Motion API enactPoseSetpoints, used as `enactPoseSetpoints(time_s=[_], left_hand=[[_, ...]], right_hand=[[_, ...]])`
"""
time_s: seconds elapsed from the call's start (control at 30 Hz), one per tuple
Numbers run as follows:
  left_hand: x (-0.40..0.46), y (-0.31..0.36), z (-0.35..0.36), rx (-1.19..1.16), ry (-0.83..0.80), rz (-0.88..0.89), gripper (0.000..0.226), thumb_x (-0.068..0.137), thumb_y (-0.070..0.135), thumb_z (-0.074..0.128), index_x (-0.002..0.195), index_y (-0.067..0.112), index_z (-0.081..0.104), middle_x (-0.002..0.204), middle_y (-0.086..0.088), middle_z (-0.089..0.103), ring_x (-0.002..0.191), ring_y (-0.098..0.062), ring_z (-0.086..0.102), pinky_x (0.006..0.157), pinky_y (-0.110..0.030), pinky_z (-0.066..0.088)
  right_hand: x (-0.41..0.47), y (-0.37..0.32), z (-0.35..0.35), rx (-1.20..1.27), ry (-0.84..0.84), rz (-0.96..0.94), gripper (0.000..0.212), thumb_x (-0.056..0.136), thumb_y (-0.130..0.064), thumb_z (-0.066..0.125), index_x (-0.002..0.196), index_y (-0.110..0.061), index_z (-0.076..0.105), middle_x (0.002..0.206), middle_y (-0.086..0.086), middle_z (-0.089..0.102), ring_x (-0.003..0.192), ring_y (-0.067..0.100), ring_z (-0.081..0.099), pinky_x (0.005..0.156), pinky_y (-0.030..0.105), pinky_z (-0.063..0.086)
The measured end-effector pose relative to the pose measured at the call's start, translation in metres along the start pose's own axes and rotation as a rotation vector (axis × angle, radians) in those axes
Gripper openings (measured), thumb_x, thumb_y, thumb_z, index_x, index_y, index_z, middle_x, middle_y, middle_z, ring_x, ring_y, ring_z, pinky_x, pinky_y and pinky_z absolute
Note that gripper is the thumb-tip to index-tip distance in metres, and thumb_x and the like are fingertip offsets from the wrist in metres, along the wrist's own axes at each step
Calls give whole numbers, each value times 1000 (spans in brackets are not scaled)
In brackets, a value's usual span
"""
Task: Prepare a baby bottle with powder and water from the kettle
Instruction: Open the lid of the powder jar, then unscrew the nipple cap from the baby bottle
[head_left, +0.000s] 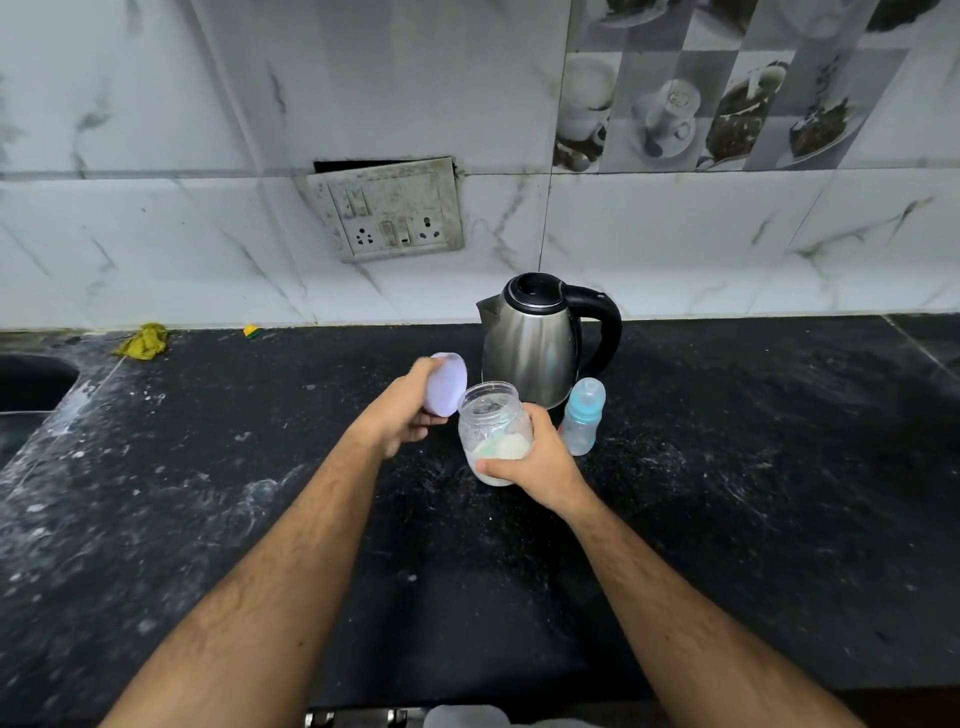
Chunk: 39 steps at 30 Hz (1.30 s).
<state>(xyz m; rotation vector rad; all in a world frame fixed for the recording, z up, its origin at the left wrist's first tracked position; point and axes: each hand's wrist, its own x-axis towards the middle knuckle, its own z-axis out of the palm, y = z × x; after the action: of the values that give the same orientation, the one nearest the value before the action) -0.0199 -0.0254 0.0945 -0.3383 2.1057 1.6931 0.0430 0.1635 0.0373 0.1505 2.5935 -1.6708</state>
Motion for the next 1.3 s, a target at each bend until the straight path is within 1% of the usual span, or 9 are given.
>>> enactPoseSetpoints(time_s=[0.17,0.27,0.37,0.5,0.6,0.7,0.93,1.1,1.3], left_hand=[[15,-41,-24,-441,26,-190,57,90,67,41,117,18,55,102,-12,69,81,-17,68,50,-22,44],[25,-66,-29,-432,152,-193,38,96,40,56,125,16,50,98,-10,70,69,-14,72,43,-20,48],[36,-94,-36,-306,270,-199,40,95,19,60,132,8,49,98,-15,70,66,-17,72,41,-21,49],[47,-120,-45,-25,366,-221,34,87,22,72,116,6,62,72,-8,70,55,-14,68,47,-25,50],[53,-129,-49,228,433,-212,32,79,32,78,99,9,68,84,-12,73,79,-28,69,72,-35,55],[56,-132,-48,364,446,-194,31,79,34,78,97,12,67,99,-13,72,93,-33,65,76,-35,49],[56,-134,-42,458,506,-179,48,78,36,79,115,10,63,113,-14,69,106,-34,63,81,-38,48],[53,-136,-45,396,530,-151,53,77,33,81,119,10,59,118,-14,66,109,-34,61,86,-39,46],[37,-127,-41,300,542,150,18,83,21,71,101,17,70,96,-2,71,94,-24,66,81,-31,48]], right_hand=[[1,3,-1,8,17,-15,66,51,-30,86,98,-60,52,98,-29,64,94,-16,57,75,7,46],[2,1,0,3,9,-20,70,53,-26,87,95,-68,50,95,-38,62,91,-22,54,72,2,43],[5,4,4,-7,8,-1,65,54,-30,87,103,-53,51,102,-25,64,99,-4,60,82,12,47],[8,5,9,-36,-4,22,81,55,-33,89,125,-27,49,119,-7,61,110,12,59,94,31,50],[8,3,11,-43,-2,32,90,45,-47,83,126,-28,50,117,-11,62,108,10,61,93,29,51],[8,2,13,-55,7,27,95,43,-51,80,129,-25,50,118,-10,62,109,10,60,95,33,51],[7,6,16,-46,-3,19,86,51,-37,88,128,-25,51,119,-12,62,110,10,60,96,33,50],[5,4,17,-45,17,-23,65,45,-42,84,99,-60,54,97,-36,64,94,-14,59,78,8,47],[11,13,20,-59,-11,15,81,55,-25,92,126,-24,53,122,-6,63,110,12,60,97,35,50]])
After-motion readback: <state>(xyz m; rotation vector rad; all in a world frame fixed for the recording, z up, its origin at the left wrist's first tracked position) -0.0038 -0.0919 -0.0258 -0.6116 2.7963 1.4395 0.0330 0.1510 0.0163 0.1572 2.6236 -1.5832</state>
